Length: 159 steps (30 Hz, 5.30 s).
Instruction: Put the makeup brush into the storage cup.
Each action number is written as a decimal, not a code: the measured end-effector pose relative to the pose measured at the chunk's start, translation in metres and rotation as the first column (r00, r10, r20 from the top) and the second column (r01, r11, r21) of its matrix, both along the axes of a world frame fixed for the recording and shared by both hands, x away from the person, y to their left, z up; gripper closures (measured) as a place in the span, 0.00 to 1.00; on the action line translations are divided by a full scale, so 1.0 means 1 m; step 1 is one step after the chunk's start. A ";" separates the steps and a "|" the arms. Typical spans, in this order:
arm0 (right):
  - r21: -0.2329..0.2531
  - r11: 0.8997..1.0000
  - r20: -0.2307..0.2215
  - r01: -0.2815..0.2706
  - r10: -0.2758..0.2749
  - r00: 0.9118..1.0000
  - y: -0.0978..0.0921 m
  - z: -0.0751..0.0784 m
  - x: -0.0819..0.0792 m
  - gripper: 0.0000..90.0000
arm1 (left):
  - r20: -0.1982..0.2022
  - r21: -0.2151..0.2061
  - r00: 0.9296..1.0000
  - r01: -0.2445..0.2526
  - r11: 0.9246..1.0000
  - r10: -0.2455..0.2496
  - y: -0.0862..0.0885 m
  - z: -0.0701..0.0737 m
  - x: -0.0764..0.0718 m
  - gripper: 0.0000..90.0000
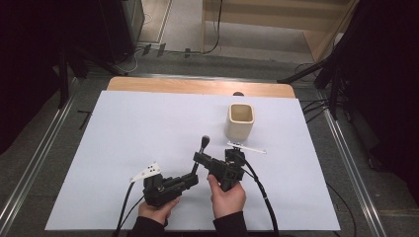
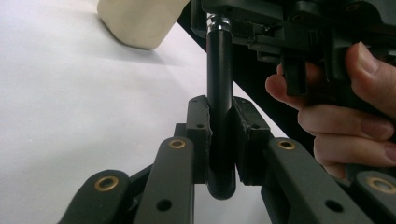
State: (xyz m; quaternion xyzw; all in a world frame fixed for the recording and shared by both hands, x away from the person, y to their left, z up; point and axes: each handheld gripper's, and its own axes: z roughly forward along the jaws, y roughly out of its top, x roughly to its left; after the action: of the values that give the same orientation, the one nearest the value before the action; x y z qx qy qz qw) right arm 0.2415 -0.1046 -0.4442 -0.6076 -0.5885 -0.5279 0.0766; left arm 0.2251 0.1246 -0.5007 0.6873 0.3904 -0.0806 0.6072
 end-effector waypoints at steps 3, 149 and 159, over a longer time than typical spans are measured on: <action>-0.001 1.000 0.006 0.002 -0.002 1.000 -0.002 0.001 0.000 0.86 | -0.011 0.035 1.000 -0.002 0.999 0.002 0.000 0.000 0.002 0.74; -0.391 0.920 0.206 -0.026 0.116 0.972 -0.089 0.055 0.054 0.86 | 0.023 0.528 0.985 0.133 0.839 -0.171 0.086 0.040 0.045 0.28; -0.417 0.909 0.224 -0.015 0.119 0.967 -0.089 0.062 0.059 0.86 | 0.021 0.533 0.985 0.133 0.836 -0.170 0.086 0.040 0.045 0.28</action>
State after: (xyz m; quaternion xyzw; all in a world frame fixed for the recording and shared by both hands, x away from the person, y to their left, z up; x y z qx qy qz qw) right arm 0.3003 -0.1933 -0.3817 -0.5197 -0.7119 -0.4599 -0.1081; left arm 0.2702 0.2111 -0.4612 0.8589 0.3210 0.0056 0.3990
